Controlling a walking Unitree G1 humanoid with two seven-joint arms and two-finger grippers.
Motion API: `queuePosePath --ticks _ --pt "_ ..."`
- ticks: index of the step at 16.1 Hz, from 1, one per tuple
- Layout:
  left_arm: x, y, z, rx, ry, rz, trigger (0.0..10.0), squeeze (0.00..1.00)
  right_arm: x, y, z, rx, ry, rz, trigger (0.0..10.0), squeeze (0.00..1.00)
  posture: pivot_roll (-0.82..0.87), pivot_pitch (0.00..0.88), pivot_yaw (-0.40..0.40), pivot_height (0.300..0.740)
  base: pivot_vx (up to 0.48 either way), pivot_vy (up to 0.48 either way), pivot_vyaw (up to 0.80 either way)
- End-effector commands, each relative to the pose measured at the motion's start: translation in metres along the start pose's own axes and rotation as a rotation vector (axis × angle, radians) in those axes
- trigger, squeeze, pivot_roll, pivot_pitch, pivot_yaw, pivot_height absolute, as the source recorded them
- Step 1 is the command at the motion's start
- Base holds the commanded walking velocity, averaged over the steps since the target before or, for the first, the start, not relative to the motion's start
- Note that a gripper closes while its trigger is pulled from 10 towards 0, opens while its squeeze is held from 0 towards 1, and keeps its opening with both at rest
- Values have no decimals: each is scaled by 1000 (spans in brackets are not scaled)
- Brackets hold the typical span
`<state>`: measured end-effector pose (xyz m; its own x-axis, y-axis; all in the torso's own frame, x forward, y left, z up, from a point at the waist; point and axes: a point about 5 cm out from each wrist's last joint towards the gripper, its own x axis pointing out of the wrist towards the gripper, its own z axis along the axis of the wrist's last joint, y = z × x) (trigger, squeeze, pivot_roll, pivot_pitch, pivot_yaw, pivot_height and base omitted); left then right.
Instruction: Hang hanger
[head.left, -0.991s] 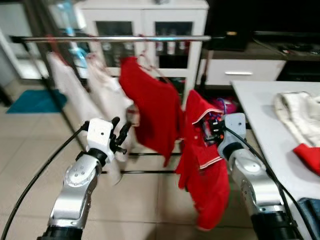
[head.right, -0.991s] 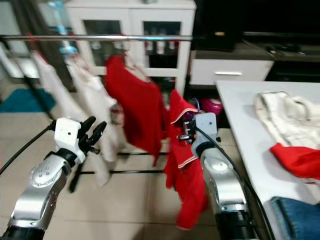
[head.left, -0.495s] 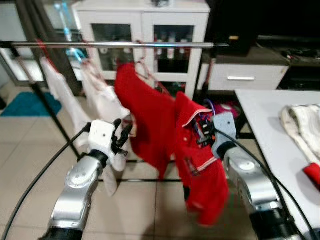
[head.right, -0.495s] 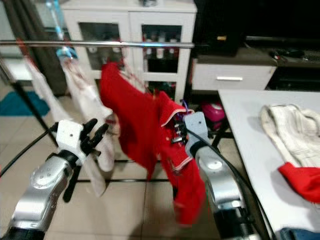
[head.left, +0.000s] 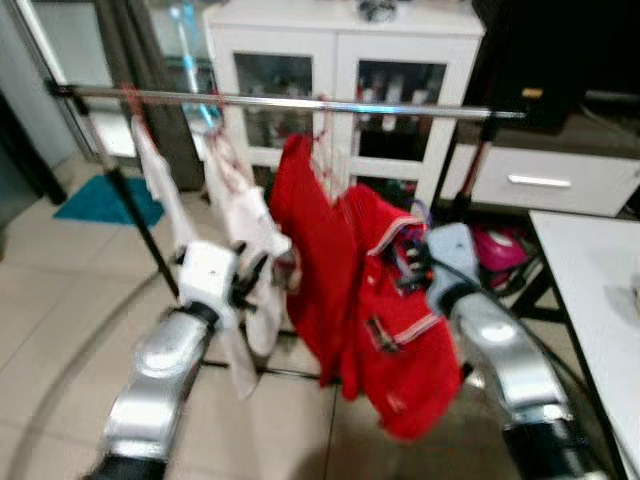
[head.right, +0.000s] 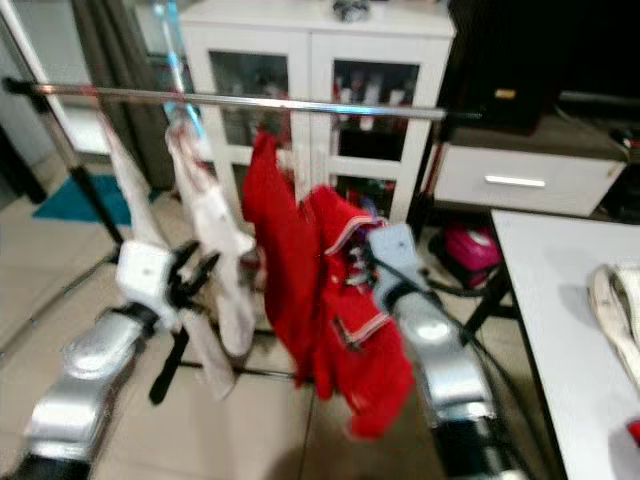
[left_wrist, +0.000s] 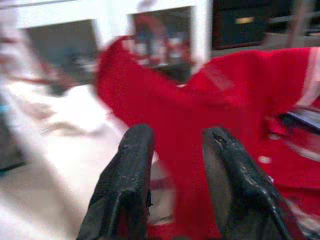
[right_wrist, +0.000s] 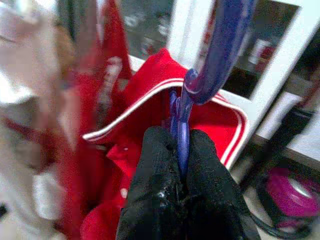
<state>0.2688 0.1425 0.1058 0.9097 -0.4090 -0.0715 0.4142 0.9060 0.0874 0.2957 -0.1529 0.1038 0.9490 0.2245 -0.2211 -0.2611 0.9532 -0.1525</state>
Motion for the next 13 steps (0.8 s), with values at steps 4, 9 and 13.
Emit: queuePosePath --ticks 4,9,13 --pt "-2 8 3 45 5 -3 10000 8 5 -11 23 -35 -77 -106 10000 0 9 0 21 740 353 0 0" --pt "-1 3 8 57 -16 -68 10000 4 5 -33 45 -55 -151 -224 10000 0 5 0 26 740 346 0 0" --pt "3 -19 41 33 -128 -333 10000 0 17 -51 72 -58 -184 -299 10000 0 2 0 30 740 146 0 0"
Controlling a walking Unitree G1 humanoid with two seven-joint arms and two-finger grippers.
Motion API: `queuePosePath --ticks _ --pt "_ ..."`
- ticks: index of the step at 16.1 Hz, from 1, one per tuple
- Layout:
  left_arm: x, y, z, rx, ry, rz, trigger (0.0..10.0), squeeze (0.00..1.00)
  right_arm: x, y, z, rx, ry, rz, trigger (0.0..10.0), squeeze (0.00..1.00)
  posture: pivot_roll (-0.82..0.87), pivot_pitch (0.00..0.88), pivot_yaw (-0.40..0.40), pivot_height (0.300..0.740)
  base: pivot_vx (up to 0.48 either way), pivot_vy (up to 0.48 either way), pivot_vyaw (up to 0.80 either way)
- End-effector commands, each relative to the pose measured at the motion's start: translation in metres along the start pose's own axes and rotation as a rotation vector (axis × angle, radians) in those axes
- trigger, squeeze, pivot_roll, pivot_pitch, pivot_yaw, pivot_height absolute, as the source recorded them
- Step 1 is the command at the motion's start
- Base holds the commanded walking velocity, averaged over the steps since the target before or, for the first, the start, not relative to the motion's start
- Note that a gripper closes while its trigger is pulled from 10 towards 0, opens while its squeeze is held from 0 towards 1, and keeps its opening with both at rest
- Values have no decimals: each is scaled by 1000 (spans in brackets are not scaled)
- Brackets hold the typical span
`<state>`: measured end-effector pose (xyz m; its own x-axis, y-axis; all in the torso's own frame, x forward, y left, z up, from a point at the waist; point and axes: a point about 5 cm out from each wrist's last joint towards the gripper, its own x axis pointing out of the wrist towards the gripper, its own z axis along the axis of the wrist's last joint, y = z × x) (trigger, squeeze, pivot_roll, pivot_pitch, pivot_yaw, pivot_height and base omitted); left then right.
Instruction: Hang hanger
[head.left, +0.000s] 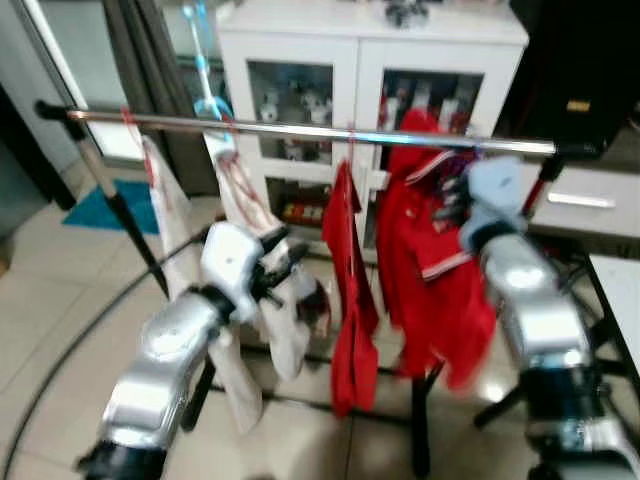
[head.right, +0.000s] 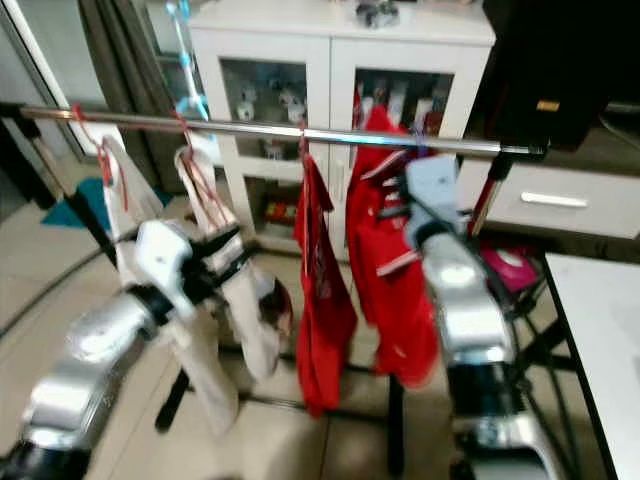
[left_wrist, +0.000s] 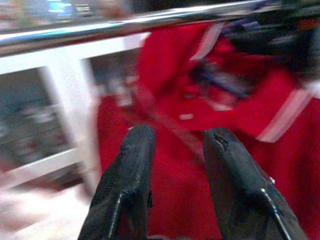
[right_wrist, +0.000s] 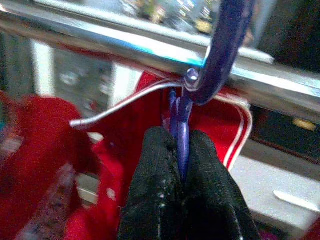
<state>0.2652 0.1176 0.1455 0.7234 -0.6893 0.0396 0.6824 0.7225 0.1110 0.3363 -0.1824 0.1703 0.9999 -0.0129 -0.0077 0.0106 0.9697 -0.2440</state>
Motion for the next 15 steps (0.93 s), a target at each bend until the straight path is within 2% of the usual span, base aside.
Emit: queuePosePath --ticks 1,3,5,9,14,15 --pt "-1 -1 0 6 20 -35 10000 0 5 -5 9 1 -20 -34 10000 0 2 0 32 740 0 0 0" --pt "-3 -8 2 3 42 -152 10000 0 21 -12 10 36 15 -60 10000 0 0 0 37 740 0 0 0" --pt "-2 -9 6 7 41 -192 10000 0 39 -13 11 21 65 -42 10000 0 2 0 41 740 0 0 0" --pt "-7 -12 5 4 67 -224 10000 0 62 -16 5 5 189 6 10000 0 16 0 34 740 0 0 0" --pt "-14 -14 2 -4 99 -229 10000 0 63 -14 -17 19 327 64 10000 0 28 0 34 740 0 0 0" --pt "-13 -12 4 -6 77 -209 10000 0 63 -15 -17 40 298 68 10000 765 26 0 35 740 0 0 0"
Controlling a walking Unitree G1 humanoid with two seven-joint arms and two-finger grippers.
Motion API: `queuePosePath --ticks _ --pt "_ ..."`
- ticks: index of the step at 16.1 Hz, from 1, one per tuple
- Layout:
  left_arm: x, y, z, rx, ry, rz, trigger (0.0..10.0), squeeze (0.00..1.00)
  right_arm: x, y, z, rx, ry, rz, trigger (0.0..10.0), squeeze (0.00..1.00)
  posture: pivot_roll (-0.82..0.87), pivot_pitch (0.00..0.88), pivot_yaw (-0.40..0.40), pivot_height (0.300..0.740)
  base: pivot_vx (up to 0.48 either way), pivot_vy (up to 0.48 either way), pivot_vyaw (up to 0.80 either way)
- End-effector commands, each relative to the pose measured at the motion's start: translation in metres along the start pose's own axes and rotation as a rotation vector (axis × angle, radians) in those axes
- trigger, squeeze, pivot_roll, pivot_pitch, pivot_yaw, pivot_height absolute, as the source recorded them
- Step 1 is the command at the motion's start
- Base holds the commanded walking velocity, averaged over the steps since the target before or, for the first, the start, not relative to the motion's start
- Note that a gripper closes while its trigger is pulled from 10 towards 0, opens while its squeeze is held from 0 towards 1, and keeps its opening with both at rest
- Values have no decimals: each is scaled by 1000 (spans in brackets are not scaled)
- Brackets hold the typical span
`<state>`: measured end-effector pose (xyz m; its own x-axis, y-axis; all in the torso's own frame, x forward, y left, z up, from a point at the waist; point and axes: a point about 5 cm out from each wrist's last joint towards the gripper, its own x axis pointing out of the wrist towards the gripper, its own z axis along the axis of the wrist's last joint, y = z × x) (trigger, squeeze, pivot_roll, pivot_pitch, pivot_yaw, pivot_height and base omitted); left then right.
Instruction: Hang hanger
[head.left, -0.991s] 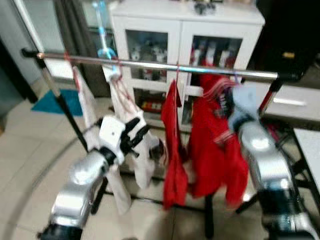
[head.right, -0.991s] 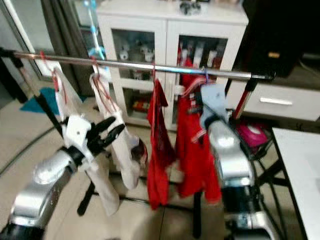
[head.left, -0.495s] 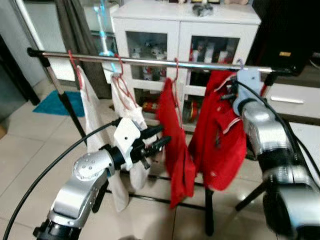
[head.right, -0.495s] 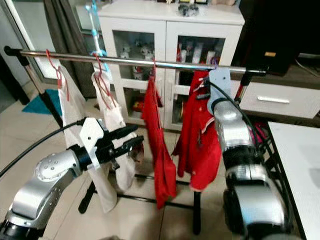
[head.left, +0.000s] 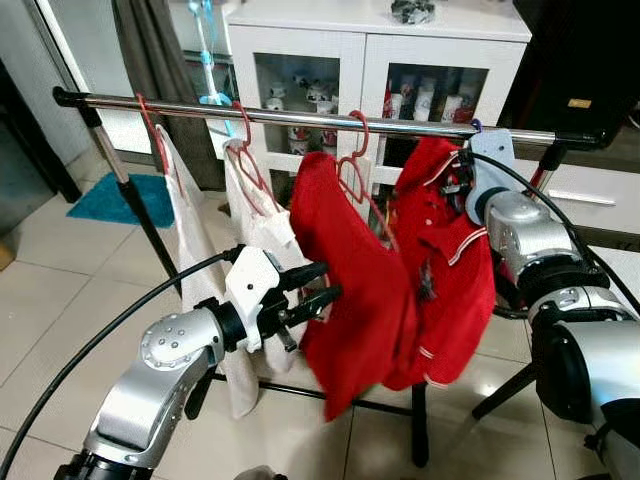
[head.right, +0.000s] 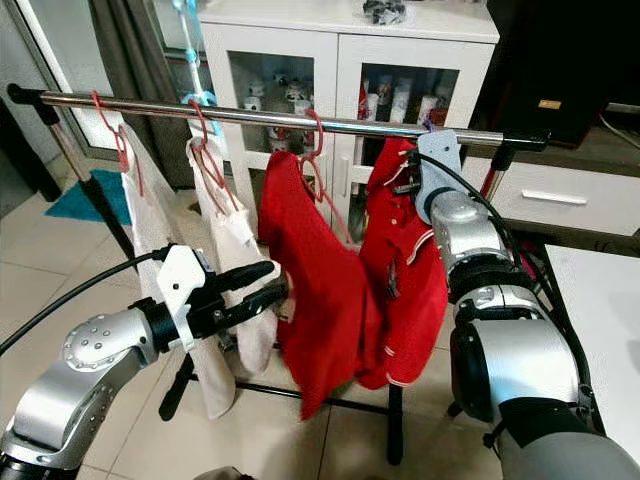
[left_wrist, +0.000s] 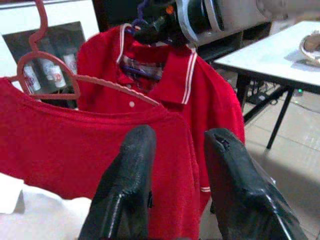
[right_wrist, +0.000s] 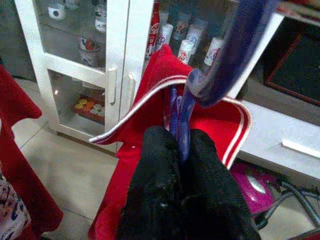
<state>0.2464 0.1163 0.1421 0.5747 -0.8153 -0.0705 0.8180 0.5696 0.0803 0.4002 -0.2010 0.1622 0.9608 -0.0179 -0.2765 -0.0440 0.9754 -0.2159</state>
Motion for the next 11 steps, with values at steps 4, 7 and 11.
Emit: queuePosePath --ticks 4,7,11 --pt "2 16 14 41 -58 119 10000 0 -16 -1 8 4 -169 97 10000 1000 32 0 34 740 0 0 0" --pt "-10 36 12 47 -53 384 10000 0 -56 6 7 21 -282 163 10000 1000 22 0 66 740 0 0 0" --pt "-16 40 11 25 -41 496 10000 0 -108 45 -16 206 -341 183 10000 0 24 0 40 740 0 208 0"
